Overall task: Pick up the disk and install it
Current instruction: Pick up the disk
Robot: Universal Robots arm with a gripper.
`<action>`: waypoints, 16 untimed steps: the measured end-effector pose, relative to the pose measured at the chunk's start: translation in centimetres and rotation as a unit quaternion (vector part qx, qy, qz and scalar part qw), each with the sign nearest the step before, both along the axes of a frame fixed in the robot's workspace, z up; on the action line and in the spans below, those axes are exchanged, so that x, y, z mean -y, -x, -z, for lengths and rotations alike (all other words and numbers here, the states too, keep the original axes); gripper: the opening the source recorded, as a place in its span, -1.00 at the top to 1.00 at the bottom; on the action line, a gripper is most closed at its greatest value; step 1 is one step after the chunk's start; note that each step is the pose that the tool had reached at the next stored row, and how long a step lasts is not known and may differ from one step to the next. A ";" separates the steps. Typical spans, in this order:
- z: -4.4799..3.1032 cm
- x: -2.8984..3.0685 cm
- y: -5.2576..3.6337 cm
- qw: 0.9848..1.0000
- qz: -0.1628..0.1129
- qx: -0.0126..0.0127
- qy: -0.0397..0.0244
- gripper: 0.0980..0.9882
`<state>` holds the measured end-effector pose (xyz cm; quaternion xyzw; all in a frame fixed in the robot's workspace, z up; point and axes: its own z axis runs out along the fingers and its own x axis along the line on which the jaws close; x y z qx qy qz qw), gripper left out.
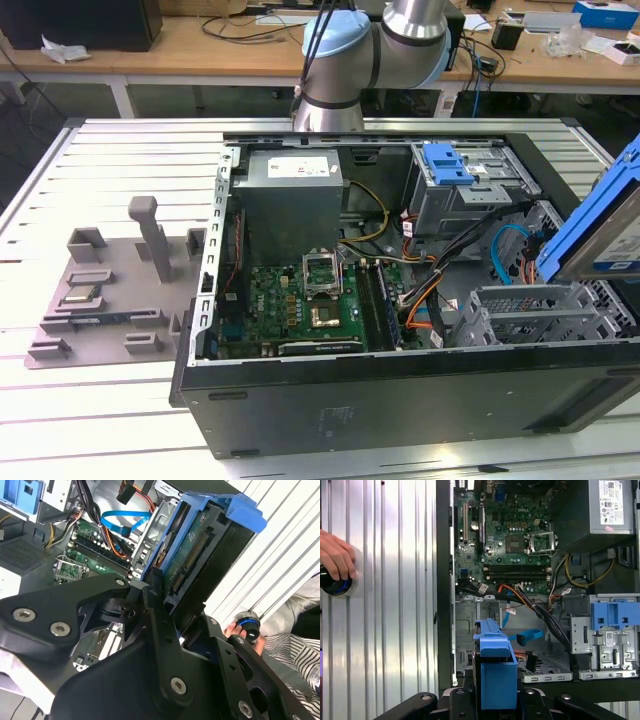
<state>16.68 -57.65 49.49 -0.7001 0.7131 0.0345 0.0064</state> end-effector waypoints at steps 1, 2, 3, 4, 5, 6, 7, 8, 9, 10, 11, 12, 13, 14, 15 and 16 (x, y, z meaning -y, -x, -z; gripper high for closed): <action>0.12 0.00 0.00 1.000 0.000 0.000 0.000 0.40; 0.18 0.00 0.00 1.000 0.000 0.000 0.000 0.40; 0.26 0.00 0.00 1.000 0.000 0.000 0.000 0.40; 0.41 0.00 0.00 1.000 0.000 0.000 0.000 0.40; 0.52 0.00 0.00 1.000 0.000 0.000 0.000 0.40; 0.60 0.00 0.00 1.000 0.000 0.000 0.000 0.40; 0.68 0.00 0.00 1.000 0.000 0.000 0.000 0.40; 0.81 0.00 0.00 1.000 0.000 0.000 0.000 0.40; 0.95 0.00 0.00 1.000 0.000 0.000 0.000 0.40; 1.06 0.00 0.00 1.000 0.000 0.000 0.000 0.40; 1.19 0.00 0.00 1.000 0.000 0.000 0.000 0.40; 1.37 0.00 0.00 1.000 0.000 0.000 0.000 0.40; 1.54 0.00 0.00 1.000 0.000 0.000 0.000 0.40; 1.71 -0.01 0.00 1.000 0.000 0.000 0.000 0.40; 1.86 0.00 0.00 1.000 0.000 0.000 0.000 0.40; 2.07 0.00 0.00 1.000 0.000 0.000 0.001 0.40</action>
